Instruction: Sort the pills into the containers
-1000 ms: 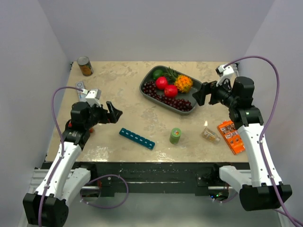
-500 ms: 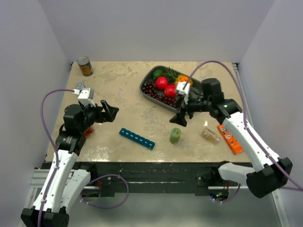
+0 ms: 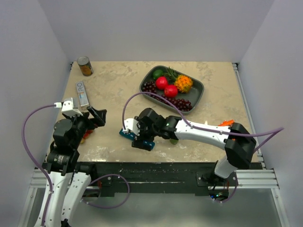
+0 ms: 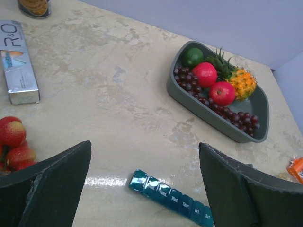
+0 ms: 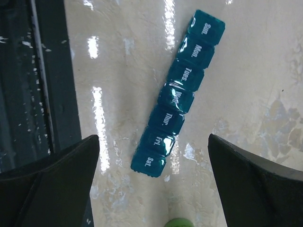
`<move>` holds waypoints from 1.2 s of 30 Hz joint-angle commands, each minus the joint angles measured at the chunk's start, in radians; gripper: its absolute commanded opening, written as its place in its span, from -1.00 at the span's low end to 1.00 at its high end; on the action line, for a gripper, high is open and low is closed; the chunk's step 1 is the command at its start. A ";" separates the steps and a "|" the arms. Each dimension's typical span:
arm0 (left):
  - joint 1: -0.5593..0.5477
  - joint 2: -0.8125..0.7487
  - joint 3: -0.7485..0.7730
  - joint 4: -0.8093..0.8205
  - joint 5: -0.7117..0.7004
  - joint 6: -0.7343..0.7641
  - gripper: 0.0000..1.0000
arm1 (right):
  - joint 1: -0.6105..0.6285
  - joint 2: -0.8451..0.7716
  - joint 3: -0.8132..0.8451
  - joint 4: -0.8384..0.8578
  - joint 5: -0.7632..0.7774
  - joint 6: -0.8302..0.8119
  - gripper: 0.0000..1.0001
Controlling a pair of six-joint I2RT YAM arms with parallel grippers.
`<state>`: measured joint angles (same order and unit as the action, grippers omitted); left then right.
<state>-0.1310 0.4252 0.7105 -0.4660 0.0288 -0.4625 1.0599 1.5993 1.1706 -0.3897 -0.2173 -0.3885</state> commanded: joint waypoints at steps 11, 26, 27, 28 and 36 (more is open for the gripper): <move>0.007 -0.063 -0.088 -0.002 -0.009 -0.068 0.99 | 0.020 0.162 -0.054 0.137 0.231 0.120 0.73; 0.007 -0.068 -0.376 0.129 0.143 -0.553 0.93 | 0.014 0.240 -0.034 0.106 0.231 0.143 0.19; 0.007 -0.066 -0.384 0.122 0.141 -0.565 0.93 | 0.011 0.238 -0.032 0.106 0.227 0.143 -0.03; 0.007 -0.068 -0.390 0.112 0.141 -0.577 0.92 | 0.008 0.235 -0.029 0.103 0.222 0.142 -0.13; 0.007 -0.074 -0.532 0.226 0.265 -0.761 0.89 | -0.129 0.156 0.020 0.060 0.026 0.172 -0.65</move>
<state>-0.1307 0.3557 0.2447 -0.3523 0.1883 -1.0904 1.0122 1.8317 1.1339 -0.3069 -0.0761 -0.2455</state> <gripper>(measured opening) 0.952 0.462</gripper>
